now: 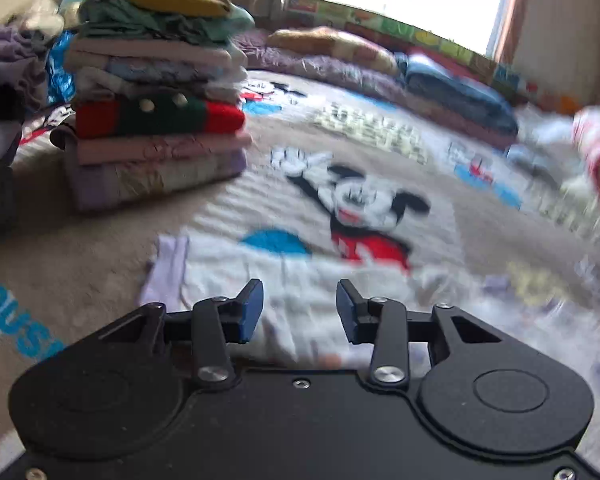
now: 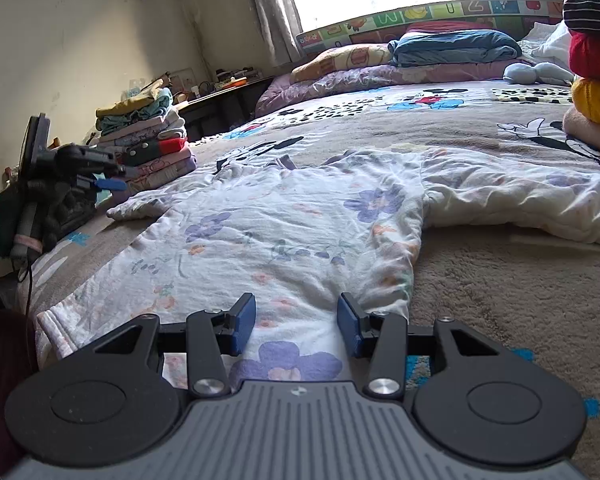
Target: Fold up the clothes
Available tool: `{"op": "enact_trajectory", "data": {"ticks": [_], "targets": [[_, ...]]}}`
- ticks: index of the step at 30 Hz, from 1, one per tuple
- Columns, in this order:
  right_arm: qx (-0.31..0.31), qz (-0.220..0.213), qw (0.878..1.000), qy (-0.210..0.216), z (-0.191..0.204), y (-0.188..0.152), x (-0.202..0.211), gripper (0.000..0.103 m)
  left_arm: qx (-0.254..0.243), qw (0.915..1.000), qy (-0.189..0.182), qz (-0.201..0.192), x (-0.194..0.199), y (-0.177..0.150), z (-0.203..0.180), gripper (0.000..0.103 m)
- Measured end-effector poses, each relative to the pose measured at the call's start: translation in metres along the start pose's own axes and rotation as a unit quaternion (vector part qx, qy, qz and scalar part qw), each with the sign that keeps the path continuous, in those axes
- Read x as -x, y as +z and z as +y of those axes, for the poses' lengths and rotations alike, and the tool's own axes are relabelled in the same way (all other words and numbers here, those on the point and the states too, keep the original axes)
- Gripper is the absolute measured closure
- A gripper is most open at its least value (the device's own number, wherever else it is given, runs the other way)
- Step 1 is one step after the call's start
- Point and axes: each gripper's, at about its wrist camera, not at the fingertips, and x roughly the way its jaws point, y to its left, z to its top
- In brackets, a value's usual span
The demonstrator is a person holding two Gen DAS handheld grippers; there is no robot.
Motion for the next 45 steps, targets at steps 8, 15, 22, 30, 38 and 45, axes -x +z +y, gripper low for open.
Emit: {"op": "enact_trajectory", "data": {"ticks": [8, 15, 22, 30, 38, 45], "targets": [[0.004, -0.004, 1.000, -0.004, 0.001, -0.002, 0.001, 0.057, -0.062, 0.9976, 0.033, -0.002, -0.012, -0.009, -0.043, 0.049], [0.001, -0.009, 1.000, 0.002, 0.000, 0.001, 0.005, 0.057, -0.080, 0.9965, 0.021, 0.013, -0.002, 0.007, -0.061, 0.041], [-0.058, -0.065, 0.996, 0.018, -0.023, 0.006, 0.041, 0.052, -0.177, 0.9808, -0.077, -0.026, 0.049, 0.012, -0.142, 0.029], [-0.284, -0.187, 0.938, -0.073, -0.119, -0.017, 0.117, 0.049, -0.388, 0.9037, -0.164, -0.078, 0.085, -0.052, -0.297, 0.029], [-0.388, -0.253, 0.876, -0.134, -0.164, -0.051, 0.168, 0.045, -0.528, 0.8247, -0.153, -0.133, 0.081, -0.123, -0.395, 0.029], [-0.443, -0.304, 0.831, -0.146, -0.187, -0.071, 0.195, 0.041, -0.625, 0.7507, -0.122, -0.177, 0.068, -0.175, -0.466, 0.040]]}}
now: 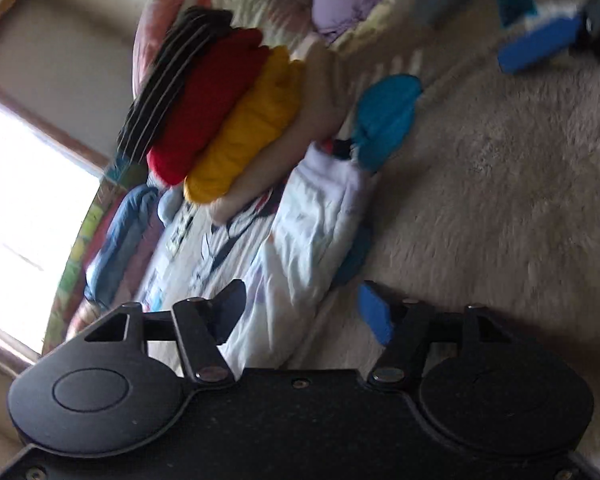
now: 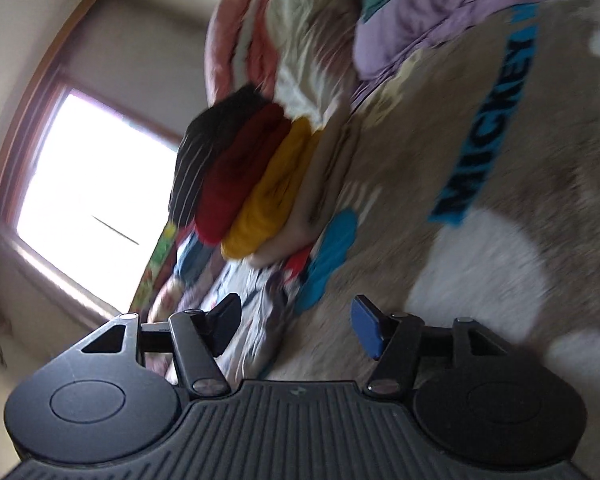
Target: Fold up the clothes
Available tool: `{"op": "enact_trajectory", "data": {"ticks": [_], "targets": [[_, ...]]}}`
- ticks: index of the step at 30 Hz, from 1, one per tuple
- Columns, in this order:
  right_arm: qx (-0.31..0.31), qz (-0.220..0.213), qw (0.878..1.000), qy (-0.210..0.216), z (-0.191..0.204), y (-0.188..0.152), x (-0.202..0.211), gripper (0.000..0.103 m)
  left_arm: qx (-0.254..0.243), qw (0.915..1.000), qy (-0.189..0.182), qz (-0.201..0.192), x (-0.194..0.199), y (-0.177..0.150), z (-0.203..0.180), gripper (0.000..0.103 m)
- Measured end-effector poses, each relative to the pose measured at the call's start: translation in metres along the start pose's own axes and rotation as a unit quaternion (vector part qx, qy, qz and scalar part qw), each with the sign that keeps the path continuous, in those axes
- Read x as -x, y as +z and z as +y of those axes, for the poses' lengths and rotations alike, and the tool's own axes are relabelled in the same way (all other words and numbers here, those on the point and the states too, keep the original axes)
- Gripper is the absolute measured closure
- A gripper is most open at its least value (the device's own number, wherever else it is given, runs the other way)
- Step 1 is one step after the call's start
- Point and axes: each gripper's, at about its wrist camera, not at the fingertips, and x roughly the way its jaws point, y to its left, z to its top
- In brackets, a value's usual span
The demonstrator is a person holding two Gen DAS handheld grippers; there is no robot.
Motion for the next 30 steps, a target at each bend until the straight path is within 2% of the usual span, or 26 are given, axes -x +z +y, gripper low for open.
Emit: {"op": "enact_trajectory", "data": {"ticks": [3, 5, 7, 9, 10, 16, 18, 19, 20, 22, 23, 24, 27, 30], "targets": [[-0.026, -0.014, 1.000, 0.004, -0.008, 0.002, 0.000, 0.041, -0.036, 0.9993, 0.008, -0.001, -0.010, 0.014, -0.016, 0.053], [-0.044, -0.024, 0.999, 0.007, -0.013, 0.003, 0.000, 0.041, -0.052, 0.9986, 0.012, 0.000, -0.015, 0.020, -0.022, 0.067], [-0.062, -0.033, 0.998, 0.010, -0.018, 0.004, 0.000, 0.042, -0.067, 0.9976, 0.016, 0.002, -0.019, 0.026, -0.027, 0.074], [-0.079, -0.042, 0.996, 0.013, -0.023, 0.005, 0.000, 0.042, -0.083, 0.9964, 0.021, 0.003, -0.024, 0.032, -0.033, 0.091], [-0.088, -0.047, 0.995, 0.015, -0.025, 0.005, 0.000, 0.042, -0.090, 0.9957, 0.023, 0.004, -0.026, 0.035, -0.036, 0.095], [-0.105, -0.055, 0.993, 0.016, -0.034, 0.008, -0.003, 0.043, -0.131, 0.9907, 0.035, 0.006, -0.035, 0.047, -0.048, 0.096], [-0.104, -0.054, 0.993, 0.016, -0.033, 0.008, -0.005, 0.043, -0.140, 0.9889, 0.049, 0.007, -0.036, 0.050, -0.050, 0.085], [-0.103, -0.053, 0.993, 0.016, -0.033, 0.008, -0.005, 0.043, -0.145, 0.9875, 0.061, 0.004, -0.036, 0.051, -0.051, 0.074], [-0.103, -0.053, 0.993, 0.016, -0.033, 0.008, -0.006, 0.043, -0.147, 0.9869, 0.066, 0.006, -0.037, 0.053, -0.051, 0.071], [-0.099, -0.052, 0.994, 0.015, -0.032, 0.007, -0.004, 0.043, -0.148, 0.9870, 0.062, 0.015, -0.041, 0.058, -0.050, 0.074], [-0.098, -0.051, 0.994, 0.015, -0.032, 0.007, -0.003, 0.043, -0.139, 0.9886, 0.053, 0.020, -0.042, 0.059, -0.048, 0.085], [-0.098, -0.051, 0.994, 0.015, -0.032, 0.006, -0.002, 0.043, -0.129, 0.9904, 0.045, 0.023, -0.043, 0.060, -0.047, 0.091], [-0.097, -0.053, 0.994, 0.016, -0.032, 0.005, -0.002, 0.043, -0.093, 0.9946, 0.041, 0.019, -0.040, 0.060, -0.040, 0.092], [-0.096, -0.055, 0.994, 0.017, -0.032, 0.004, -0.001, 0.043, -0.026, 0.9985, 0.047, 0.013, -0.028, 0.060, -0.020, 0.092]]}}
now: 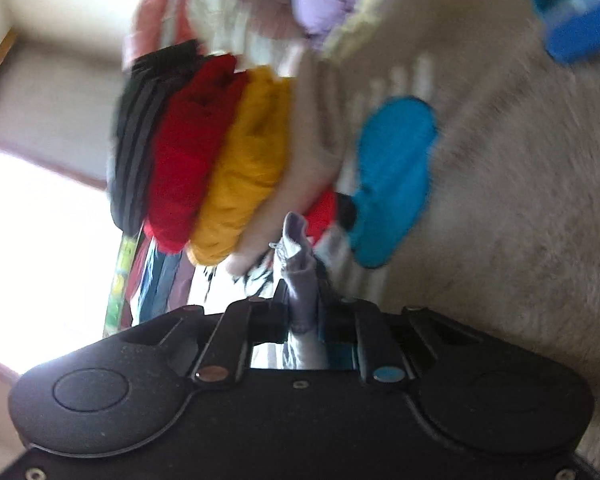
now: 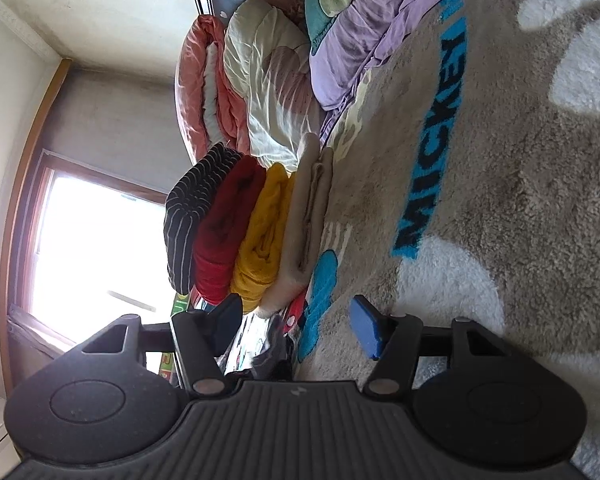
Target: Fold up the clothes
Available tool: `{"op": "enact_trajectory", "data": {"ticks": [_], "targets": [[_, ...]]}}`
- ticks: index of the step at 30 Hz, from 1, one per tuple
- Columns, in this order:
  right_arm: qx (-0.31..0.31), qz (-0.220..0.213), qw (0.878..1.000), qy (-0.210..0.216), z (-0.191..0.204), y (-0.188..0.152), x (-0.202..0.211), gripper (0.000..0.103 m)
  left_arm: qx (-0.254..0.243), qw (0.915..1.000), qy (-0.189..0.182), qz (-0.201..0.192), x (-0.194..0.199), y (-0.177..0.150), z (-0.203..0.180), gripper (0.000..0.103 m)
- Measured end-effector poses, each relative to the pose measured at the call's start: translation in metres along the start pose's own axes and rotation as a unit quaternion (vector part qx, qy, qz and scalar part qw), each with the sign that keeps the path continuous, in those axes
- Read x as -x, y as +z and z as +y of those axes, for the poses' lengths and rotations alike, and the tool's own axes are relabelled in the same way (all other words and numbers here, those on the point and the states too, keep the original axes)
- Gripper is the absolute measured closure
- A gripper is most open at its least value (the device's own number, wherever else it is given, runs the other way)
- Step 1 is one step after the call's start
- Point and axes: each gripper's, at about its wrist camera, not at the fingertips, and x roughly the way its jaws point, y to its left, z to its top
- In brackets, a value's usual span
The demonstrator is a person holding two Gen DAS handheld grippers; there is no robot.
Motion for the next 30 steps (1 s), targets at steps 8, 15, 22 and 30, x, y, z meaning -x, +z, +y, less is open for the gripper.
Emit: {"op": "enact_trajectory", "data": {"ticks": [8, 15, 22, 30], "targets": [[0.050, 0.043, 0.998, 0.002, 0.012, -0.007, -0.007, 0.042, 0.276, 0.9589, -0.064, -0.015, 0.033, -0.037, 0.126, 0.092], [0.208, 0.217, 0.951, 0.068, 0.058, -0.059, -0.034, 0.041, 0.445, 0.8927, -0.066, -0.019, 0.058, -0.123, 0.229, 0.092], [0.330, 0.293, 0.892, 0.100, 0.086, -0.106, -0.034, 0.052, 0.526, 0.8495, -0.038, 0.014, 0.062, -0.217, 0.285, 0.092], [0.449, 0.319, 0.830, 0.090, 0.102, -0.149, -0.027, 0.058, 0.611, 0.7898, -0.019, 0.047, 0.065, -0.308, 0.308, 0.092]]}}
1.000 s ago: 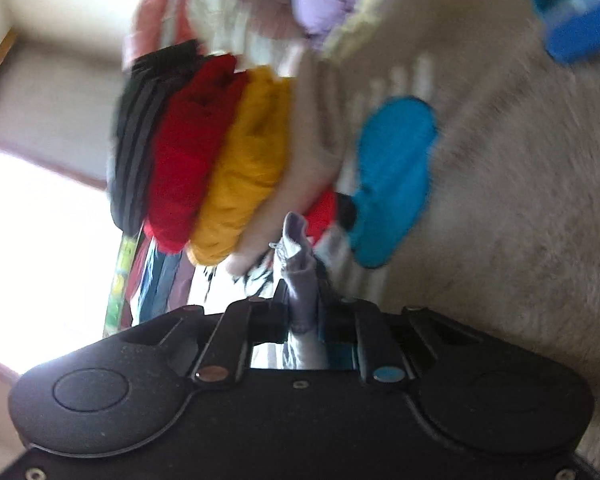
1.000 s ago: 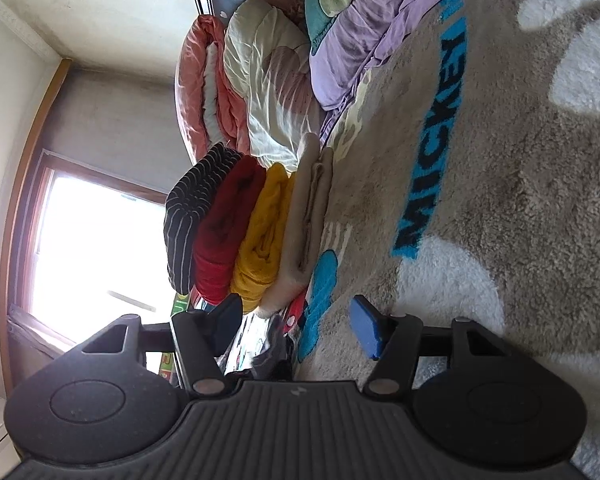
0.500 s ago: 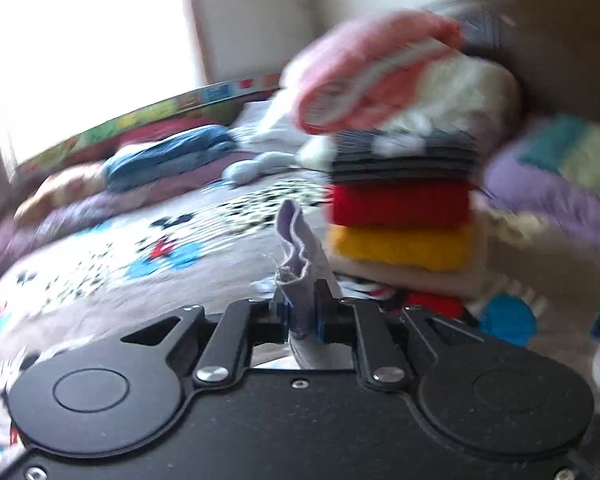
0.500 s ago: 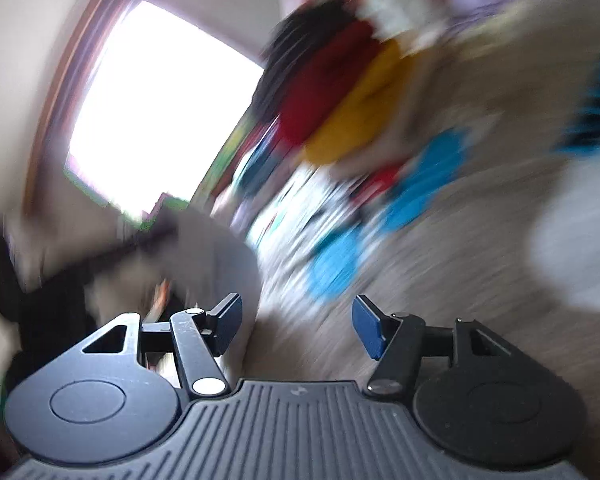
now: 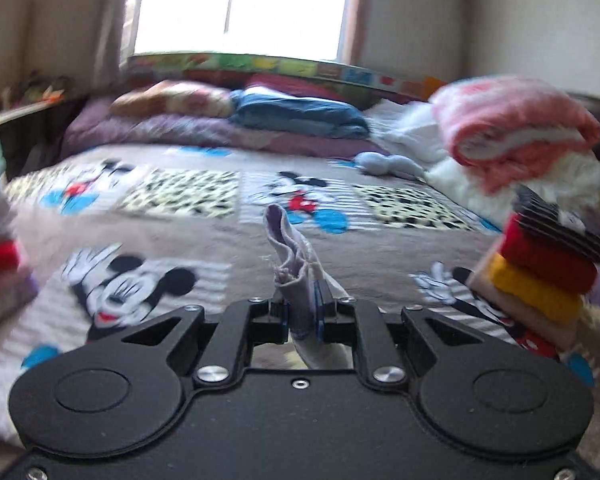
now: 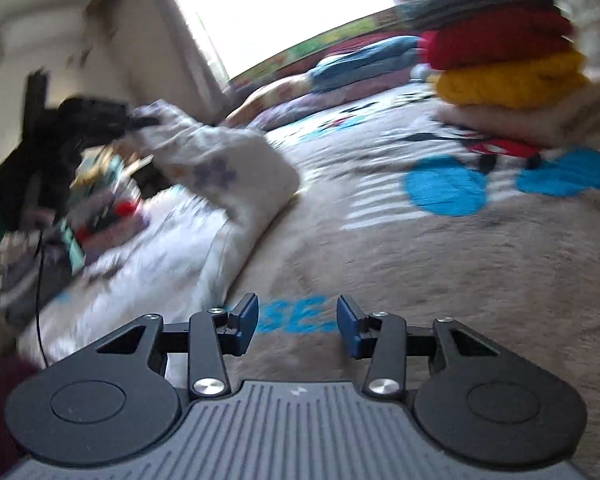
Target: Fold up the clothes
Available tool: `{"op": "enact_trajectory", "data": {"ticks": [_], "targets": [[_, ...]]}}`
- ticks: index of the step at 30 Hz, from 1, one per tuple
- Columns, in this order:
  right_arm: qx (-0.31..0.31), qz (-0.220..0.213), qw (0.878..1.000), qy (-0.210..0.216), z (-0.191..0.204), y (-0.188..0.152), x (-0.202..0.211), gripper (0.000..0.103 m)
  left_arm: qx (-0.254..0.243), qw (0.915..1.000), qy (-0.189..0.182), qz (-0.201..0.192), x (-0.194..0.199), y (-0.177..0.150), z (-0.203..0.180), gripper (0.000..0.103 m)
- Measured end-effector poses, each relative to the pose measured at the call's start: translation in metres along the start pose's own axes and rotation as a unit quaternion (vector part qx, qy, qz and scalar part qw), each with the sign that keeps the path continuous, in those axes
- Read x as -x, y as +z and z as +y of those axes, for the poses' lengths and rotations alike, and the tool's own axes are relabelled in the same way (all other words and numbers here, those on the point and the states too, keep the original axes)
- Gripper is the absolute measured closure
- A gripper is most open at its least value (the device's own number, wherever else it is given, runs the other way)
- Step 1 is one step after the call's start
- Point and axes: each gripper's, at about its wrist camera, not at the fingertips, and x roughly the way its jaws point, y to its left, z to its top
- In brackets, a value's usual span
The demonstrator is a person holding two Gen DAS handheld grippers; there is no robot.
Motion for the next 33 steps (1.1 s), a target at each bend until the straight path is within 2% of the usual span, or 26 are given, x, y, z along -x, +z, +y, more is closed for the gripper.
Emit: {"op": "enact_trajectory", "data": {"ticks": [4, 10, 13, 16, 21, 24, 26, 28, 29, 31, 33], "targets": [[0.065, 0.015, 0.997, 0.025, 0.031, -0.005, -0.007, 0.058, 0.030, 0.9995, 0.007, 0.005, 0.001, -0.008, 0.029, 0.092], [0.118, 0.006, 0.991, 0.069, 0.069, -0.003, -0.018, 0.058, 0.075, 0.9970, 0.015, 0.011, 0.002, -0.019, 0.070, 0.092], [0.145, 0.011, 0.985, 0.095, 0.088, -0.004, -0.027, 0.058, 0.088, 0.9959, 0.018, 0.012, 0.001, -0.025, 0.082, 0.092], [0.177, 0.023, 0.979, 0.104, 0.108, -0.008, -0.037, 0.060, 0.093, 0.9954, 0.016, 0.015, -0.002, -0.030, 0.090, 0.092], [0.218, 0.016, 0.971, 0.098, 0.130, -0.011, -0.044, 0.063, 0.091, 0.9956, 0.014, 0.017, -0.012, -0.037, 0.093, 0.092], [0.226, 0.039, 0.968, 0.104, 0.134, -0.015, -0.054, 0.063, 0.088, 0.9954, 0.022, 0.030, -0.022, -0.045, 0.094, 0.092], [0.228, 0.067, 0.967, 0.098, 0.136, -0.021, -0.066, 0.063, 0.070, 0.9954, 0.039, 0.054, -0.033, -0.052, 0.093, 0.092], [0.233, 0.073, 0.965, 0.098, 0.137, -0.024, -0.070, 0.063, 0.052, 0.9953, 0.054, 0.061, -0.031, -0.058, 0.092, 0.091], [0.230, 0.073, 0.965, 0.101, 0.137, -0.023, -0.070, 0.063, 0.044, 0.9951, 0.061, 0.063, -0.030, -0.061, 0.091, 0.086], [0.227, 0.073, 0.966, 0.103, 0.137, -0.022, -0.069, 0.062, 0.034, 0.9960, 0.070, 0.042, -0.015, -0.063, 0.088, 0.074], [0.226, 0.072, 0.966, 0.104, 0.137, -0.022, -0.068, 0.062, 0.011, 0.9960, 0.086, 0.018, 0.005, -0.064, 0.077, 0.074]]}}
